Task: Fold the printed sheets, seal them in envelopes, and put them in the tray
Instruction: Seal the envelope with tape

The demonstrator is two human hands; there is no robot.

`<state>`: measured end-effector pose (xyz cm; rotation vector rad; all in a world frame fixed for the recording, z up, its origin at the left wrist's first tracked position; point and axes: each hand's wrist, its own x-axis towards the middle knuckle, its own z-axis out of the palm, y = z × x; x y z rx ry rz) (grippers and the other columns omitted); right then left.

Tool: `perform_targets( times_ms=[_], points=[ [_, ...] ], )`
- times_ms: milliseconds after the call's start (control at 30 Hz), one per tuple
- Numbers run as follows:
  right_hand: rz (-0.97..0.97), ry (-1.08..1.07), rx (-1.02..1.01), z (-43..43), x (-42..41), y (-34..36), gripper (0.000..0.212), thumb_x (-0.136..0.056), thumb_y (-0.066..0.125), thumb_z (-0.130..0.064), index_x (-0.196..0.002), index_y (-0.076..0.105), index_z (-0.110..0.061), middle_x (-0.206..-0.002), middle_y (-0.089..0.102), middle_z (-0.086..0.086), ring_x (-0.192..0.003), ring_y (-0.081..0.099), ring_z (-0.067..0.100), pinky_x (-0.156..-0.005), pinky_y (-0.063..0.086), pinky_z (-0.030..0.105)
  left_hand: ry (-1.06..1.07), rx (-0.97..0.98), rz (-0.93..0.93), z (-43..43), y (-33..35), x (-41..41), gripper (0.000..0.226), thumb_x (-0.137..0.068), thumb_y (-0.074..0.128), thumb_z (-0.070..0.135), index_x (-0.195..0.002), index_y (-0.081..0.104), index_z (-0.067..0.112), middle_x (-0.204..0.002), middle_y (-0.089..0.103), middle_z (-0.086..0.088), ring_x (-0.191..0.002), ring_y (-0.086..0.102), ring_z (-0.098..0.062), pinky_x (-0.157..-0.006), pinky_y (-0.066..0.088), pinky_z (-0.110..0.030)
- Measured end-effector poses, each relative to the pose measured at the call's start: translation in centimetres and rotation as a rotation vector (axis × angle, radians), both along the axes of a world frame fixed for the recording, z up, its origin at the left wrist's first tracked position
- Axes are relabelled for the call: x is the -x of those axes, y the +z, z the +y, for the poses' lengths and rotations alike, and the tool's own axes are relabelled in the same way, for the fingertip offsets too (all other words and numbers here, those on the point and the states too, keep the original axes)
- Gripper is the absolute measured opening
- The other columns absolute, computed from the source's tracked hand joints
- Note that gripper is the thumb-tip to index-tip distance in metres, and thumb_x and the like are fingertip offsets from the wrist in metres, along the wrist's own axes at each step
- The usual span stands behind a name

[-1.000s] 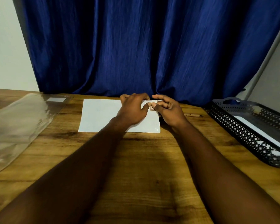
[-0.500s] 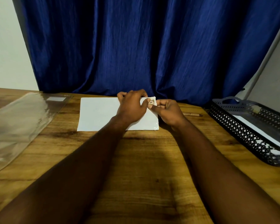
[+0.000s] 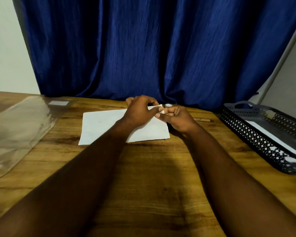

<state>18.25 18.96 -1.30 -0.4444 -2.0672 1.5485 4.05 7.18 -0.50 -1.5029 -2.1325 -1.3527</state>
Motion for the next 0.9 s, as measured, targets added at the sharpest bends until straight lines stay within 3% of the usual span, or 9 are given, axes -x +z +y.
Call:
perform_targets(
  times_ms=[67, 167, 300, 433, 567, 667, 800, 900],
  points=[
    [-0.036, 0.023, 0.034, 0.1, -0.1, 0.1, 0.028, -0.09, 0.083, -0.013, -0.114, 0.077, 0.0, -0.108, 0.082, 0.013, -0.105, 0.078, 0.031, -0.097, 0.06, 0.045, 0.004, 0.018, 0.006, 0.0, -0.1, 0.0, 0.026, -0.094, 0.072, 0.051, -0.103, 0.081, 0.03, -0.102, 0.076, 0.016, -0.108, 0.057, -0.005, -0.095, 0.026, -0.04],
    [-0.071, 0.037, 0.077, 0.2, -0.2, 0.2, 0.028, -0.09, 0.083, -0.011, -0.115, 0.077, 0.0, -0.109, 0.082, 0.013, -0.109, 0.077, 0.031, -0.102, 0.057, 0.047, 0.005, 0.056, -0.002, 0.0, -0.6, 0.3, 0.03, -0.094, 0.069, 0.056, -0.105, 0.081, 0.031, -0.101, 0.076, 0.016, -0.114, 0.058, -0.013, -0.097, 0.029, -0.043],
    [-0.063, 0.039, 0.049, 0.4, -0.3, 0.0, 0.025, -0.092, 0.08, -0.007, -0.115, 0.077, 0.001, -0.108, 0.082, 0.012, -0.102, 0.078, 0.022, -0.094, 0.06, 0.035, 0.052, 0.042, 0.005, 0.2, -0.8, -0.2, 0.028, -0.093, 0.071, 0.056, -0.102, 0.082, 0.032, -0.095, 0.072, 0.02, -0.119, 0.046, -0.019, -0.087, 0.028, -0.038],
    [-0.049, 0.056, 0.026, 0.9, -0.3, -0.6, 0.024, -0.094, 0.077, -0.005, -0.117, 0.076, 0.002, -0.11, 0.081, 0.013, -0.098, 0.077, 0.017, -0.085, 0.061, 0.025, 0.074, 0.051, 0.017, 0.6, -1.0, -0.7, 0.023, -0.093, 0.073, 0.052, -0.1, 0.08, 0.032, -0.096, 0.071, 0.018, -0.123, 0.045, -0.022, -0.091, 0.024, -0.037],
    [-0.027, 0.005, 0.035, 1.2, 0.1, -1.0, 0.016, -0.095, 0.078, -0.007, -0.111, 0.079, -0.006, -0.109, 0.081, 0.013, -0.104, 0.077, 0.026, -0.097, 0.058, 0.04, 0.083, 0.033, 0.096, 0.3, -0.7, -1.0, 0.025, -0.094, 0.072, 0.051, -0.105, 0.08, 0.03, -0.104, 0.074, 0.016, -0.117, 0.049, -0.01, -0.092, 0.019, -0.035],
    [0.03, -0.023, 0.123, 1.1, 0.5, -1.2, 0.02, -0.095, 0.078, -0.009, -0.114, 0.077, 0.0, -0.111, 0.08, 0.017, -0.106, 0.077, 0.032, -0.096, 0.059, 0.044, 0.109, -0.016, 0.203, -0.2, -0.8, -0.7, 0.029, -0.096, 0.065, 0.055, -0.109, 0.076, 0.031, -0.111, 0.074, 0.014, -0.113, 0.058, -0.01, -0.097, 0.019, -0.038],
    [0.134, -0.232, 0.321, 1.6, 0.7, -0.9, 0.027, -0.097, 0.076, -0.013, -0.122, 0.075, -0.003, -0.113, 0.081, 0.015, -0.103, 0.079, 0.029, -0.086, 0.064, 0.042, 0.33, -0.018, 0.175, -0.7, -0.3, -0.2, 0.047, -0.095, 0.062, 0.057, -0.133, 0.06, 0.029, -0.143, 0.056, 0.002, -0.139, 0.042, -0.021, -0.115, 0.021, -0.057],
    [0.189, -0.306, 0.409, 1.9, 0.9, -1.0, 0.024, -0.099, 0.075, -0.016, -0.121, 0.075, -0.008, -0.109, 0.082, 0.01, -0.103, 0.079, 0.028, -0.091, 0.064, 0.045, 0.562, -0.06, -0.003, -0.7, 0.1, -0.6, 0.069, -0.09, 0.065, 0.064, -0.147, 0.047, 0.028, -0.163, 0.031, -0.004, -0.152, 0.025, -0.026, -0.117, 0.024, -0.058]
  ],
)
